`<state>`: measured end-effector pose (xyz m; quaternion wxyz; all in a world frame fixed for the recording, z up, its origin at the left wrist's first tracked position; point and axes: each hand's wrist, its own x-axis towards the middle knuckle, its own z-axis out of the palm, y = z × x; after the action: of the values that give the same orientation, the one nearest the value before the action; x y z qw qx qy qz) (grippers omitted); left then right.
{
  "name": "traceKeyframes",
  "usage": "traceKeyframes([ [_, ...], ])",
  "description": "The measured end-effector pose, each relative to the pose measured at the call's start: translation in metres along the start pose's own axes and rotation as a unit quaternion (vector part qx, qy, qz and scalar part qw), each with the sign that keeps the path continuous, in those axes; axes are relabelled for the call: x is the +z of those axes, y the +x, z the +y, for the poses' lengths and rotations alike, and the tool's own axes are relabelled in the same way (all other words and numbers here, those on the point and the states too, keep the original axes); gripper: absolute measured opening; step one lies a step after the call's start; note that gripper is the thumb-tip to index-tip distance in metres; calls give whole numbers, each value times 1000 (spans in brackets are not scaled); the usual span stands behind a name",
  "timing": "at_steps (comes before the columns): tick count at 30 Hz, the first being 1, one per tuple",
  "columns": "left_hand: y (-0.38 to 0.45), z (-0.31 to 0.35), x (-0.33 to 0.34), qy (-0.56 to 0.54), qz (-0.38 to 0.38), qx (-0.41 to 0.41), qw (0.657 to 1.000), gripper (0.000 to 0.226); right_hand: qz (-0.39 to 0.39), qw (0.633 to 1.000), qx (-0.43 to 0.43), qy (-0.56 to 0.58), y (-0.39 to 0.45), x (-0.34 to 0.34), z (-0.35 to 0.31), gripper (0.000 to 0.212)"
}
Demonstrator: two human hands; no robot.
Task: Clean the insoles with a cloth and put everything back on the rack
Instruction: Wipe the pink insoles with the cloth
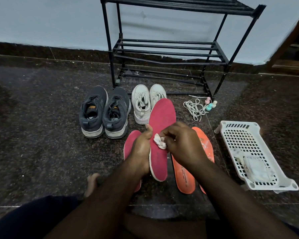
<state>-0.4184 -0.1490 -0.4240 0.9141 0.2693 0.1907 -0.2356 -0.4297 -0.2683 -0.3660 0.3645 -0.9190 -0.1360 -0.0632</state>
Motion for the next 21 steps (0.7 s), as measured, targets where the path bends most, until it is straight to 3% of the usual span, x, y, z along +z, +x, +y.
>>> traceKeyframes([
  [7, -2, 4, 2, 3, 31, -11, 999, 77, -109, 989, -72, -74, -3, 2, -11, 21],
  [13, -3, -3, 5, -34, 16, -9, 999, 60, -54, 985, -94, -137, 3, -1, -5, 32],
  [19, -2, 6, 1, -23, 25, -27, 999, 64, -129, 978, -143, -82, -5, 9, -17, 29],
  [21, -3, 6, 2, -29, 28, -20, 999, 66, -109, 982, -140, -69, -4, 8, -16, 25],
])
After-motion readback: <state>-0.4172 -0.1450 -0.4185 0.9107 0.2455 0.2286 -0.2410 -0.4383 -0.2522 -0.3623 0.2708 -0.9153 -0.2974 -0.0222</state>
